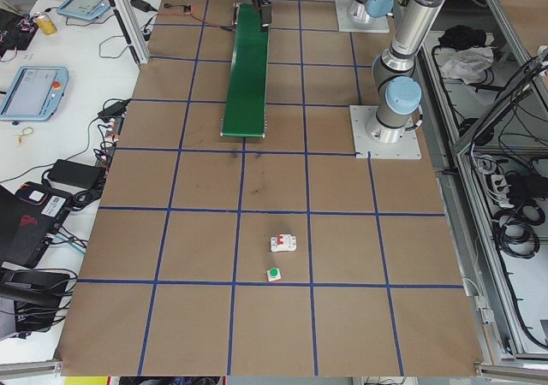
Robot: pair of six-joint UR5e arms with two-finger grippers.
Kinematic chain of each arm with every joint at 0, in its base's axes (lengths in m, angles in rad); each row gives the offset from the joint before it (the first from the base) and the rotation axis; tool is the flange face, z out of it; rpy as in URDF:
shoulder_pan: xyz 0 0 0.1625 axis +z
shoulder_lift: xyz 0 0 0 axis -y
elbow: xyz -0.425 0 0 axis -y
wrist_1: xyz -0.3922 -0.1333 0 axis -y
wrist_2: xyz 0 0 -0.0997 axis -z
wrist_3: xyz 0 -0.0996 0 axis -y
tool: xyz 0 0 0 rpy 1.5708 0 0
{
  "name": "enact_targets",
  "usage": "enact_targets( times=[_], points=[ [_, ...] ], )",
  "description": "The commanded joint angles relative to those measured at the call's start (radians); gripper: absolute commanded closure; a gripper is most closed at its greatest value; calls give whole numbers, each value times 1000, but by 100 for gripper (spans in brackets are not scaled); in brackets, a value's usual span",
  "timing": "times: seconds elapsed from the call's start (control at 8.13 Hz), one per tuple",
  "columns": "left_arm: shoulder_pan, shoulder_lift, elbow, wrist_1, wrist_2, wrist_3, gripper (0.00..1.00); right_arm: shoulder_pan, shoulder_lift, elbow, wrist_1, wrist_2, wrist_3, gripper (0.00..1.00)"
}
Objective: Move button from left to right
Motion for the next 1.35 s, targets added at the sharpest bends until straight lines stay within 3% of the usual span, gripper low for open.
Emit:
enact_targets(
  times=[0.0,0.12,0.25,0.37,0.49,0.74,1.11,1.23],
  points=[
    [2,7,-31,18,1,8,0,-1,0,-1,2,-8,-1,0],
    [19,-10,-31,20,1,154,0,-2,3,-1,-7,-6,-1,0],
    [113,-9,-34,18,45,337,0,-2,3,-1,-8,-8,-1,0],
    [261,-10,-34,18,82,502,0,-2,3,-1,-7,-8,-11,0],
    [407,-12,-35,18,75,664,4,-2,4,-1,-7,-6,-15,0],
    [624,-35,-38,97,79,903,0,0,4,0,-7,-5,-15,0],
    [868,-116,-21,150,85,931,0,0,4,0,-5,-9,-22,0],
    [930,-188,-21,152,85,983,0,0,4,0,-4,-6,-21,0]
  ],
)
